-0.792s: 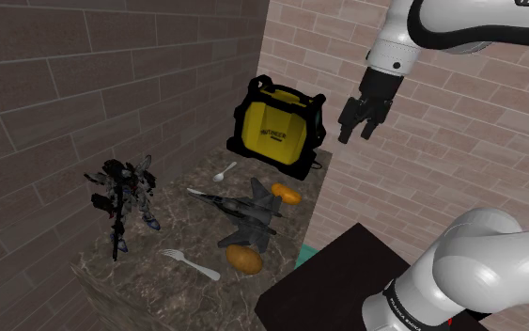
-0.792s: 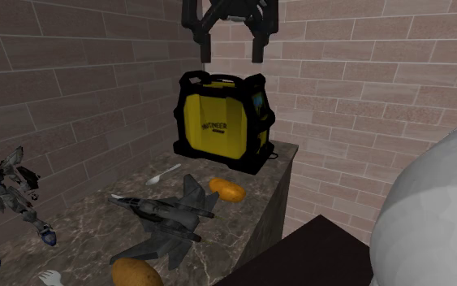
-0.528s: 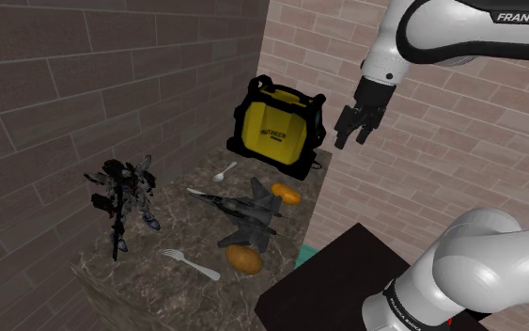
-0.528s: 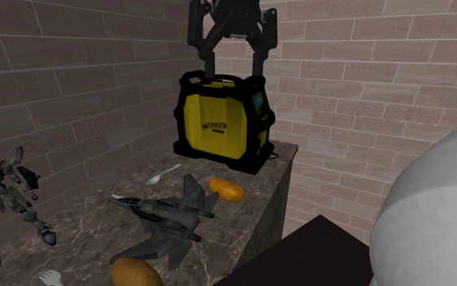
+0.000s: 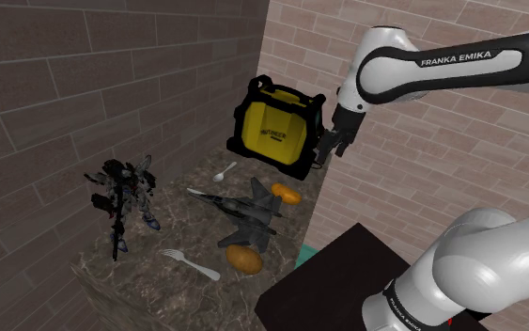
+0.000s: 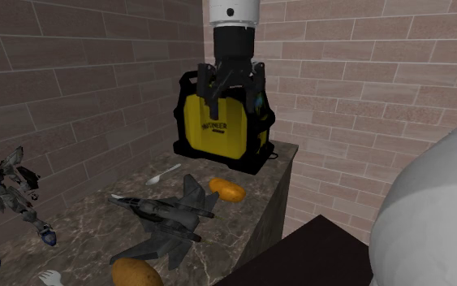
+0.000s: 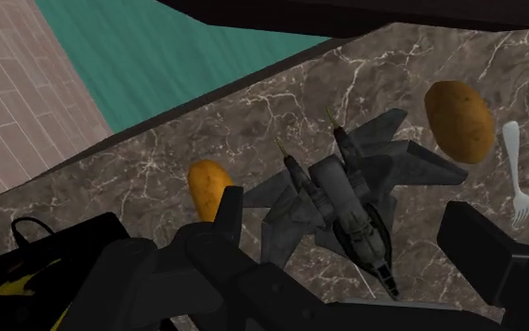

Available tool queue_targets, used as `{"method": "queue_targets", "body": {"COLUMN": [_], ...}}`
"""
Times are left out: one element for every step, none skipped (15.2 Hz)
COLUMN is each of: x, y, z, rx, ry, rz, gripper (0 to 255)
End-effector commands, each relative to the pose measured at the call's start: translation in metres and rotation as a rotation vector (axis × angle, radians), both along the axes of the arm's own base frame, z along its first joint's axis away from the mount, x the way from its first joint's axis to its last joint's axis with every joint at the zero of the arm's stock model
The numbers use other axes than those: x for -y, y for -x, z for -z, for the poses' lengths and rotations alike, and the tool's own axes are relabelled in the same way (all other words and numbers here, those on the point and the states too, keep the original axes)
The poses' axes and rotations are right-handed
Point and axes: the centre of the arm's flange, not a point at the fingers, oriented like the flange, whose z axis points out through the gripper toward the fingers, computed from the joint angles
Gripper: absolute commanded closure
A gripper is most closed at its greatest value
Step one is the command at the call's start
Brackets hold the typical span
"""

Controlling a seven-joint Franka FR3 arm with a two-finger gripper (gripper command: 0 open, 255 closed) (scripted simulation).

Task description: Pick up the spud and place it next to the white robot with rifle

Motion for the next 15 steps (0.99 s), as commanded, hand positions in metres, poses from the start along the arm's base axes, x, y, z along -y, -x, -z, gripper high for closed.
{"method": "queue_targets", "body": {"x": [0.007, 0.011, 0.014, 0.017, 0.021, 0.024, 0.027, 0.031, 0.034, 0.037, 0.04, 0.043, 0.046, 0.049, 0.051], "y": [-0.011, -0.017, -0.024, -0.03, -0.036, -0.042, -0.048, -0.055, -0.061, -0.068, -0.074, -0.081, -0.087, -0.094, -0.101], "z": [0.024, 0.035, 0.046, 0.057, 0.068, 0.079, 0.09, 0.1, 0.111, 0.122, 0.133, 0.143, 0.154, 0.165, 0.175], "rx": [0.008, 0.01, 0.013, 0.015, 0.018, 0.02, 0.023, 0.025, 0.028, 0.03, 0.033, 0.036, 0.038, 0.041, 0.043], "ry": [0.004, 0.005, 0.007, 0.008, 0.01, 0.011, 0.013, 0.015, 0.016, 0.018, 0.019, 0.021, 0.022, 0.024, 0.025], "rz": [-0.024, -0.035, -0.046, -0.058, -0.069, -0.08, -0.091, -0.103, -0.114, -0.125, -0.137, -0.148, -0.159, -0.17, -0.182], "gripper": [0, 0, 0, 0, 0, 0, 0, 0, 0, 0, 0, 0, 0, 0, 0]}}
